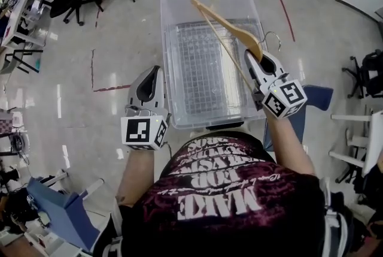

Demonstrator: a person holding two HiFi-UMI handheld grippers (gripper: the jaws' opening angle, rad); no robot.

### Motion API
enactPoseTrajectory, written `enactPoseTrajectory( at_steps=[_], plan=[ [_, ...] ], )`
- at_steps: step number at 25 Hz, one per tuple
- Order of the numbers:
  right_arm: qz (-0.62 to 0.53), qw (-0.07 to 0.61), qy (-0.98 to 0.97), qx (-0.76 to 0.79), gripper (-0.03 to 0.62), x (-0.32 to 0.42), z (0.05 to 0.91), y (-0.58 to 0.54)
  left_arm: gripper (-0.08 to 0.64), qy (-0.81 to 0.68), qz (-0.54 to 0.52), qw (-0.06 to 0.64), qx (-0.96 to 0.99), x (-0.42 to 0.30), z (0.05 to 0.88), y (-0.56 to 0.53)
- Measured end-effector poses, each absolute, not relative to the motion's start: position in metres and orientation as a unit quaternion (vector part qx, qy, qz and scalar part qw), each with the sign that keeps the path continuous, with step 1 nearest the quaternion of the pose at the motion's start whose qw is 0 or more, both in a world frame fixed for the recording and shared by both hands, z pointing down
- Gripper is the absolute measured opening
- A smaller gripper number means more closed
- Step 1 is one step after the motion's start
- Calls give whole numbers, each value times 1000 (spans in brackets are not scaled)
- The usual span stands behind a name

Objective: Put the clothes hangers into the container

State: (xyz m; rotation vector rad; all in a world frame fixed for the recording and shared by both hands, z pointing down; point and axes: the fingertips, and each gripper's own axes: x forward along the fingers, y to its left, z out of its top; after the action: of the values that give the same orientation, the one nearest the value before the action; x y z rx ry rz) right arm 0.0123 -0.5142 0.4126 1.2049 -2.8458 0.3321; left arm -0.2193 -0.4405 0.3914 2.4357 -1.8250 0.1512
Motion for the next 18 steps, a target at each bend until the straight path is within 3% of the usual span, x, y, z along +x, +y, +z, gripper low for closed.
enactPoseTrajectory(
  at_steps=[18],
  plan=[
    [290, 182, -875, 343, 60, -21, 650, -555, 6, -593, 79, 76, 798, -206, 413, -478]
  ],
)
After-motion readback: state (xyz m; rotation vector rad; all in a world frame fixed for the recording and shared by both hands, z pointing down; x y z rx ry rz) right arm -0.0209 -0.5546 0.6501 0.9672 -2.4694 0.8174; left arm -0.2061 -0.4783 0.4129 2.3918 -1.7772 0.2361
